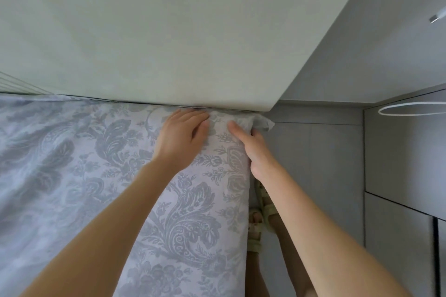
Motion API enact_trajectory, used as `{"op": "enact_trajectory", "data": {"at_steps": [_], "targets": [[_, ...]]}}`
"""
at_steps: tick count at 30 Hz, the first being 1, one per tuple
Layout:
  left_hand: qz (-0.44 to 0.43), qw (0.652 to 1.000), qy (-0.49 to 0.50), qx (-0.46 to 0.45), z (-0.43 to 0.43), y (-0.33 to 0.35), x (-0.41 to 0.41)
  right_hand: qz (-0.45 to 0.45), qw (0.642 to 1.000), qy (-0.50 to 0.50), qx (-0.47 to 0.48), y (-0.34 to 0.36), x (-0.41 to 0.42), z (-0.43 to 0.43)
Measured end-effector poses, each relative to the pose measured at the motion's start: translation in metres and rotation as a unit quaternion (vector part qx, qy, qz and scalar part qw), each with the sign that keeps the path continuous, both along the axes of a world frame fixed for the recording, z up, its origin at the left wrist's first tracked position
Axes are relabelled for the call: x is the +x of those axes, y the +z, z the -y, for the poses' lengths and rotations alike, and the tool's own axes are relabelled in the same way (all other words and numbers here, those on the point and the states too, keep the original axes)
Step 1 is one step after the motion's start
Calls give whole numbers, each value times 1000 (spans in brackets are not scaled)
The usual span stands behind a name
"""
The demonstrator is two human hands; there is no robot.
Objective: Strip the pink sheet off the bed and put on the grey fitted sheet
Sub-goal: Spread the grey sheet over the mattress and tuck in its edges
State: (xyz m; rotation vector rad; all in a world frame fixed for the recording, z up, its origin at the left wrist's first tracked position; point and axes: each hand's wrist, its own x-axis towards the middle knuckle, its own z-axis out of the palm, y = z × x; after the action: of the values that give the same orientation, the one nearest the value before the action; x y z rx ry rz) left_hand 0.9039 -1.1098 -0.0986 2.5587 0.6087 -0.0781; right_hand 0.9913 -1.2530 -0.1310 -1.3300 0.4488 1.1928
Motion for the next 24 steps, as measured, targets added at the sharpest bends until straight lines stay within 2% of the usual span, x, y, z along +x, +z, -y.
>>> {"op": "enact_trajectory", "data": {"at_steps": [6,11,14,18,21,24], "targets": [[52,997,46,-26,-5,17,-9,10,999,-19,25,3,6,2],[124,989,76,-28,-11,54,-4,80,996,38,15,41,-8,1],[62,991,93,-79,-18,78,6,162,982,97,-17,71,-23,1],[-88,952,112,-270,-30,96,17,234,963,136,-9,108,-42,5],[-199,937,118,-261,-33,111,24,247,956,156,-7,124,-46,5],[-246,931,118,-244,-31,125,33,251,942,222,-21,140,-39,12]]}}
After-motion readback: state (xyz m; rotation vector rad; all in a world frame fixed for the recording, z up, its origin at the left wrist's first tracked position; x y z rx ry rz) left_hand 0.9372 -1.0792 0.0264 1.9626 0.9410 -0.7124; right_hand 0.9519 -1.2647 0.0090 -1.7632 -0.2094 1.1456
